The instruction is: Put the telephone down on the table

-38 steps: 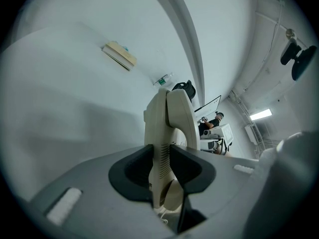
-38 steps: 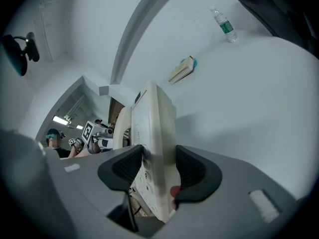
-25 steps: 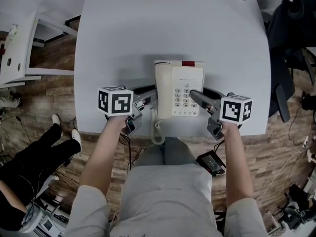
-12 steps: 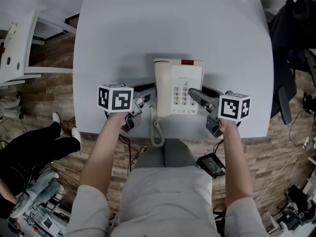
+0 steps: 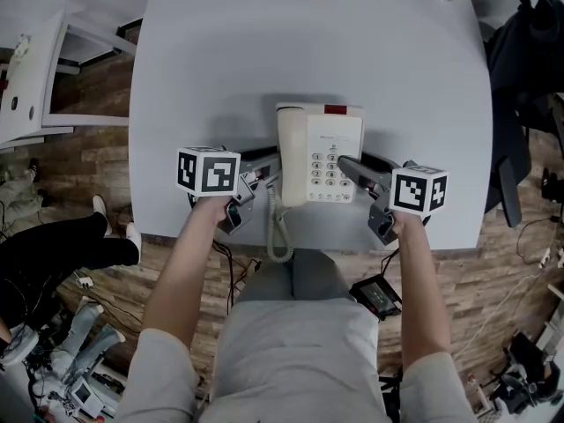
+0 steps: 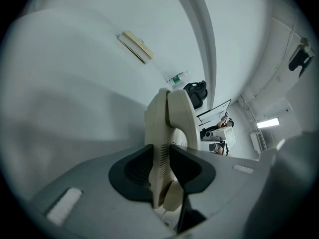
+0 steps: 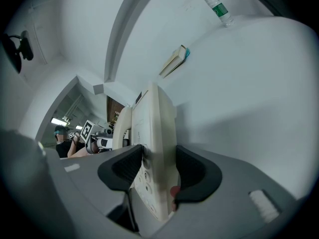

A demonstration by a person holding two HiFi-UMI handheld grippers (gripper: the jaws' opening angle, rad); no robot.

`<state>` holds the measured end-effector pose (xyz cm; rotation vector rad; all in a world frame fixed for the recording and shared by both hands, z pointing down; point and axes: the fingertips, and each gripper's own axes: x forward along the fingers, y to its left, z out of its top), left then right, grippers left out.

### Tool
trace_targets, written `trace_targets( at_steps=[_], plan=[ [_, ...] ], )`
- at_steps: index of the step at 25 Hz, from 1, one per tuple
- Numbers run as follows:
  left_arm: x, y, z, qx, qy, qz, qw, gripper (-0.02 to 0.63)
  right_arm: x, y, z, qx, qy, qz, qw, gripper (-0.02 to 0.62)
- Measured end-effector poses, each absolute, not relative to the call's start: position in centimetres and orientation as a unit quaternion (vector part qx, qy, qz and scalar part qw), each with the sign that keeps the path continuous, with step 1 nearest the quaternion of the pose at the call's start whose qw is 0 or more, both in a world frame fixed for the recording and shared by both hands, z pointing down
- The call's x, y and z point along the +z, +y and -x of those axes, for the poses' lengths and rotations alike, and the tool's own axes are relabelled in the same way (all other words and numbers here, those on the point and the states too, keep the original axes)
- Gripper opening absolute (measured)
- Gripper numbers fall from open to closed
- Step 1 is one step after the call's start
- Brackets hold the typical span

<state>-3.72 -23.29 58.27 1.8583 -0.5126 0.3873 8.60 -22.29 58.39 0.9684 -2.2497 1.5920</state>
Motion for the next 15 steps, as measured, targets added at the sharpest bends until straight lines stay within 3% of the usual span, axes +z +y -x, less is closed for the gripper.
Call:
trace_targets(
  at_steps=[15],
  plan=[
    [59.28,-23.45,3.64,0.149,-0.228,-0.774,0.572,0.121,59.43,-22.63,-8.94,0.543,-0.758,-0.347,0.101,0.225]
  ],
)
